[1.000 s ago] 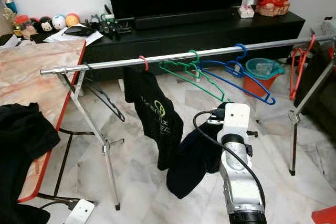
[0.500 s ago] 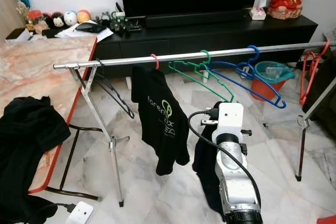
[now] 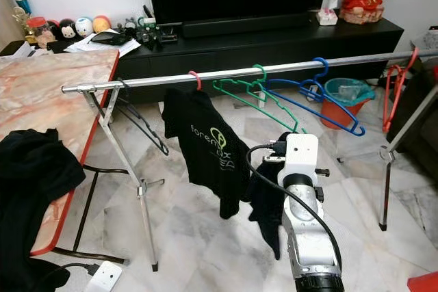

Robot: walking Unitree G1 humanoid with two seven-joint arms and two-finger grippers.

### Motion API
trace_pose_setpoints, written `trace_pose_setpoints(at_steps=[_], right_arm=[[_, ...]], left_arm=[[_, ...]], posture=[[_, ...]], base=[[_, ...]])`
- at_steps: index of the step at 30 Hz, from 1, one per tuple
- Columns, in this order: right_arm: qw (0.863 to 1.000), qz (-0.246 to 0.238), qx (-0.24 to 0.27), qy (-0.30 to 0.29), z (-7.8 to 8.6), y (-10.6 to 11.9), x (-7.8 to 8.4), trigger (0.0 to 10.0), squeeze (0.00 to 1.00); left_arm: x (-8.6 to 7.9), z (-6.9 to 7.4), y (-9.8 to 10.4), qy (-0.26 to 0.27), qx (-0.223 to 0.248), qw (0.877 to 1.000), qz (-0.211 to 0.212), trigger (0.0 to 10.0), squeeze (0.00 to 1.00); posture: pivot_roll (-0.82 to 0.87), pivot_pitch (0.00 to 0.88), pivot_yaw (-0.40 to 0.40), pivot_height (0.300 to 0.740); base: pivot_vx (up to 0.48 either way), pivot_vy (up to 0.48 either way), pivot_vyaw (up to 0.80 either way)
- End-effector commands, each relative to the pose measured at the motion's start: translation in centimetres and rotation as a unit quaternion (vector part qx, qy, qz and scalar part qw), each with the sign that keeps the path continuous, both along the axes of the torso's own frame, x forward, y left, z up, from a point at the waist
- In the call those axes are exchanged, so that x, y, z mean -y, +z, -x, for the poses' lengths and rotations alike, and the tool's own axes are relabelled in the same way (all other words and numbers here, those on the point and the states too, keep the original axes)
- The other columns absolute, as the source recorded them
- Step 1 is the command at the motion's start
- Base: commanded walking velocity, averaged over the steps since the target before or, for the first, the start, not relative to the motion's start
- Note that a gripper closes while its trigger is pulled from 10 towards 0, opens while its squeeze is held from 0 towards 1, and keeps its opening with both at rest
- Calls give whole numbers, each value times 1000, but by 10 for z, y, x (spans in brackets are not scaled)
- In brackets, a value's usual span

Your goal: Hang hanger

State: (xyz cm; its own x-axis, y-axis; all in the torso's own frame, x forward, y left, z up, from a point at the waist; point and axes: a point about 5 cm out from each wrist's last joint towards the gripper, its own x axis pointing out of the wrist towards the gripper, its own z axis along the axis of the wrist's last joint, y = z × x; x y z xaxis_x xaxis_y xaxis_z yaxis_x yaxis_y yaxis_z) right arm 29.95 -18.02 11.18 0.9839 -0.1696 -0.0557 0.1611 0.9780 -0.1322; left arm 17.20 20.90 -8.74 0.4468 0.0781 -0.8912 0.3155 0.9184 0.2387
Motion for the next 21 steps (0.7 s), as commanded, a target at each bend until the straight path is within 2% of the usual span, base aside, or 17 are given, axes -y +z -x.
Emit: trace_pose_setpoints(at_steps=[1,21], right_arm=[[1000,-1,8,5,-3,5,-2,10000,0],[1000,-1,0,25,-3,2,-8,10000,0]], left_arm=[[-3,2,-1,-1,-7,1000,-8,10000,0],[-3,3,-1,-2,-7,1000,-8,10000,0]], posture=[[-192,0,65,740],[-191,0,64,740]], base=[[0,-292,0],[0,-331,0]])
